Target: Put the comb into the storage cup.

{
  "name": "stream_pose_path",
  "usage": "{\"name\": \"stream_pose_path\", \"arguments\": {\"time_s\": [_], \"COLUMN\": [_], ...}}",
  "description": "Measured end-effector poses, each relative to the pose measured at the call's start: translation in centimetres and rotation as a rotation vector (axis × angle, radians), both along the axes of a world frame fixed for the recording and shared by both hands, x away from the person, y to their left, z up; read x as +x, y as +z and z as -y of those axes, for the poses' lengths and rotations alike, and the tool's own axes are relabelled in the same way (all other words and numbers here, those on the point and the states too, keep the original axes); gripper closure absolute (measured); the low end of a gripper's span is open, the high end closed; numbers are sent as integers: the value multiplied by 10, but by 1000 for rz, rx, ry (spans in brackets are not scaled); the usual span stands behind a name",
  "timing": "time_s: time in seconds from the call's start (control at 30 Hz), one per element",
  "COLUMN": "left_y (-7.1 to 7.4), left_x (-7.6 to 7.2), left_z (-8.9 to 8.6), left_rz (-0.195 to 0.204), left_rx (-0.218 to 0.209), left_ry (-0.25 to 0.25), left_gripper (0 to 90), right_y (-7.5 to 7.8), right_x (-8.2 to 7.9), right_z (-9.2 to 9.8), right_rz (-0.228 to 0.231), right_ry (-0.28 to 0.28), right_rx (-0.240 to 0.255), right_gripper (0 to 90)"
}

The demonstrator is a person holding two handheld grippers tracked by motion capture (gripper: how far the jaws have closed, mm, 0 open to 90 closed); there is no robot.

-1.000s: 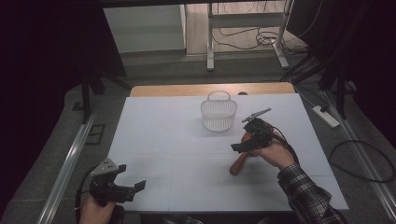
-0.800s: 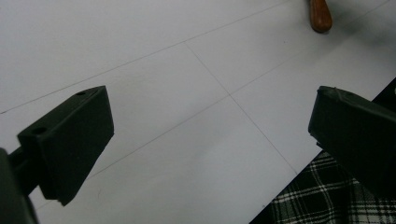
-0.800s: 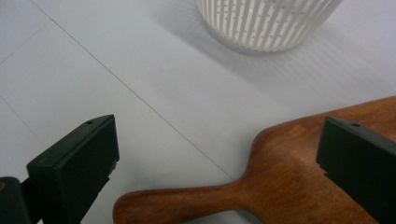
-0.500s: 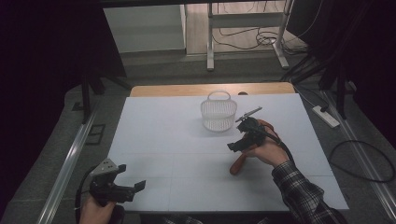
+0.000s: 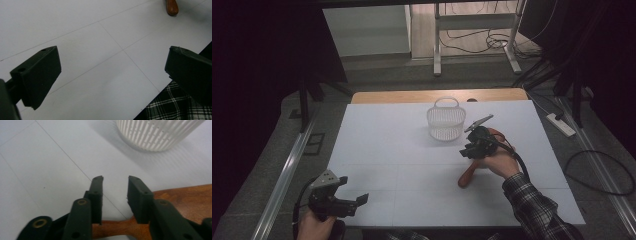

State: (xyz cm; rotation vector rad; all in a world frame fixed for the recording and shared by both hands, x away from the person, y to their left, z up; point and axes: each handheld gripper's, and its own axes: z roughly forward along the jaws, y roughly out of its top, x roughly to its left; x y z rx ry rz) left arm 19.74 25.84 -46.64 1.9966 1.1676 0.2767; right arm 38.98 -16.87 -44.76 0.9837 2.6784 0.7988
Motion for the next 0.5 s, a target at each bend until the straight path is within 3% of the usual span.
{"name": "stream_pose_path", "arguments": {"time_s": [0.13,0.5], "left_y": [0,0], "left_x": [0,1], "left_z": [0,-1], "left_rz": [1,-5], "left_rx": [0,-4], "left_ry": [-2,-5], "left_gripper": [15,15], "right_y": [0,-15], "right_x": [1,-2], "right_z": [1,3], "right_rz": [-24,-41], "right_ry": [18,40], "right_rx": [24,-15], "right_gripper": [885,894]}}
